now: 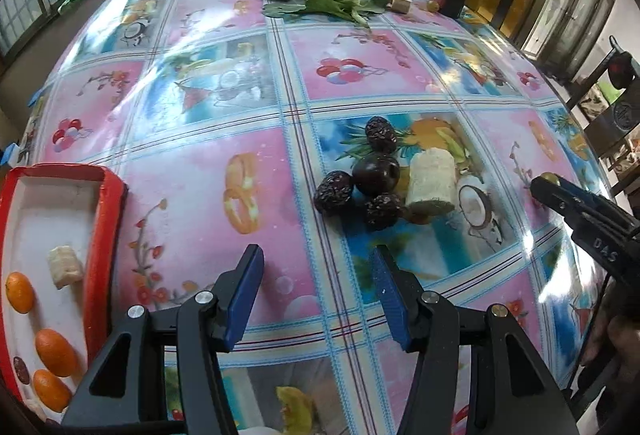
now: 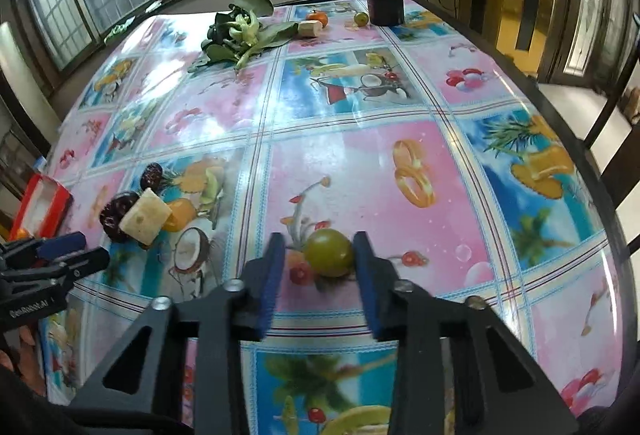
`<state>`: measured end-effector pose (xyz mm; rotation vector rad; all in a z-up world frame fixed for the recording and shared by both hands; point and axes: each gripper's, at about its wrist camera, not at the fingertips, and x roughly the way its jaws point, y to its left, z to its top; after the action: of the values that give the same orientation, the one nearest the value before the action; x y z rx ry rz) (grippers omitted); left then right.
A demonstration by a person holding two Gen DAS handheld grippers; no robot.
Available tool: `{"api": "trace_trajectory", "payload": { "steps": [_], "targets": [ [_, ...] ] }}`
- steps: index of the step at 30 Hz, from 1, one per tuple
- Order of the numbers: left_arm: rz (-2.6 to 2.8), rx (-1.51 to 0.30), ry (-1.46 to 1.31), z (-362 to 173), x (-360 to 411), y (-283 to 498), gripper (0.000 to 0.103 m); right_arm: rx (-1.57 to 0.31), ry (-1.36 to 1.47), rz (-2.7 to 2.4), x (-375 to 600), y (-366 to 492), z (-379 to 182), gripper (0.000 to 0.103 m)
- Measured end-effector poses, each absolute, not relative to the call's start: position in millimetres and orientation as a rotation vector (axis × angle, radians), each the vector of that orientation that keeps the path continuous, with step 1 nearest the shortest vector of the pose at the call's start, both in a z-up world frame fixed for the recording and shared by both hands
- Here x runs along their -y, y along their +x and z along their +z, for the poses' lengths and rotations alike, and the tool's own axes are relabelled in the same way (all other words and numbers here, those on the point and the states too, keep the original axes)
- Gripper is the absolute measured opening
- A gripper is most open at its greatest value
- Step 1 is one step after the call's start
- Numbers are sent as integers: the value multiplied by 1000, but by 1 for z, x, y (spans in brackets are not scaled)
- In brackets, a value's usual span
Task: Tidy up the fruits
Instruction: 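Grasp the green grape with the right gripper while the left grasps a red date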
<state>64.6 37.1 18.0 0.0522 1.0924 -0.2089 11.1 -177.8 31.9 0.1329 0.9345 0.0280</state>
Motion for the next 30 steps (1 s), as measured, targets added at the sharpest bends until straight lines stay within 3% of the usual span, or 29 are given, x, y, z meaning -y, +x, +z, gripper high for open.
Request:
{"api": "trace_trajectory", "payload": {
  "steps": [7, 12, 18, 30],
  "targets": [
    [-284, -1070, 5, 17, -29, 73, 55, -929, 143, 42, 180, 10, 31, 24],
    [-289, -1055, 39, 17, -21, 76, 43, -929, 157, 52, 183, 10, 31, 24],
    [-271, -1057, 26, 16, -23, 82, 18, -929, 168, 56, 184, 10, 31, 24],
    [-298, -1064, -43, 18, -36, 75, 17, -933, 223, 67, 191, 1, 32, 24]
  ]
}}
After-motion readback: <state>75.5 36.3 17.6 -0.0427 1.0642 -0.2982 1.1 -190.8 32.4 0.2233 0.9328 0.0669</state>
